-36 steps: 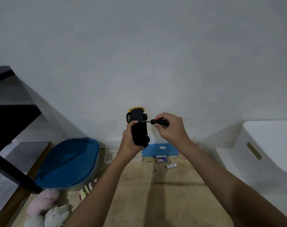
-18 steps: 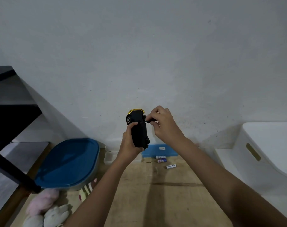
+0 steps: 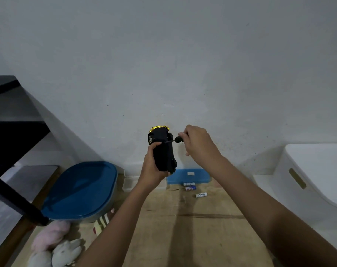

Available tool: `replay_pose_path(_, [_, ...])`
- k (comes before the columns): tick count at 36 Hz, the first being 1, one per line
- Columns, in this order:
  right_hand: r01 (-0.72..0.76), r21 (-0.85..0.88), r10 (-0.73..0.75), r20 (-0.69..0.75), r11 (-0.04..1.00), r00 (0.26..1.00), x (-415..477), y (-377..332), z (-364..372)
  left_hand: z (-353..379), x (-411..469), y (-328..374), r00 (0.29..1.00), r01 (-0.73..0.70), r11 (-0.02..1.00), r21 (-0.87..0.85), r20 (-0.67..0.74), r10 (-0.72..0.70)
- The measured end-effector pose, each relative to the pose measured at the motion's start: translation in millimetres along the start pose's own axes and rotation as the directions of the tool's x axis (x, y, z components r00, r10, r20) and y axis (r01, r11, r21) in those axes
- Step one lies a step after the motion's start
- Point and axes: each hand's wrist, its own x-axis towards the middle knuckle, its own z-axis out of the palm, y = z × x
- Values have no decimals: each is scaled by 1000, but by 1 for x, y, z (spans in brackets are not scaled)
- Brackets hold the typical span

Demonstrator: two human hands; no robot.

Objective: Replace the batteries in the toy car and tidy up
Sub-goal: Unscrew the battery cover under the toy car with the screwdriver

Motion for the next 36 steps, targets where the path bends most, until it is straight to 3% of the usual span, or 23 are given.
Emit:
replay_pose_path(5, [154, 193, -153, -23, 969, 988, 2, -1, -1, 3, 0, 0, 1000, 13, 1000, 24, -5, -13])
replay_pose_path(11, [79, -5, -79, 36, 997, 996, 1, -8, -5, 3, 1, 5, 1000, 17, 1000, -9, -2, -17])
replay_pose_path(18, [297, 16, -297, 89, 955, 951, 0, -10, -10, 7, 3, 10, 999, 42, 996, -81, 19, -41])
replay_pose_path(20, [244, 24, -245, 88, 969, 965, -1, -12, -9, 6, 4, 6, 1000, 30, 998, -47, 2, -30])
replay_pose_path(24, [59, -177, -37, 125, 982, 991, 5, -13, -11, 2, 4, -2, 999, 31, 998, -55, -6, -31])
replay_pose_path(27, [110, -127, -94, 122, 986, 988, 7, -10, -9, 2, 6, -4, 999, 44, 990, -137, 4, -44])
replay_pose_path(32, [206, 79, -213, 92, 975, 973, 2, -12, -10, 3, 6, -3, 1000, 20, 994, -105, 23, -18])
replay_pose_path(36, [47, -86, -33, 156, 995, 987, 3, -18, -14, 1, 7, -4, 1000, 15, 993, -115, 22, -13])
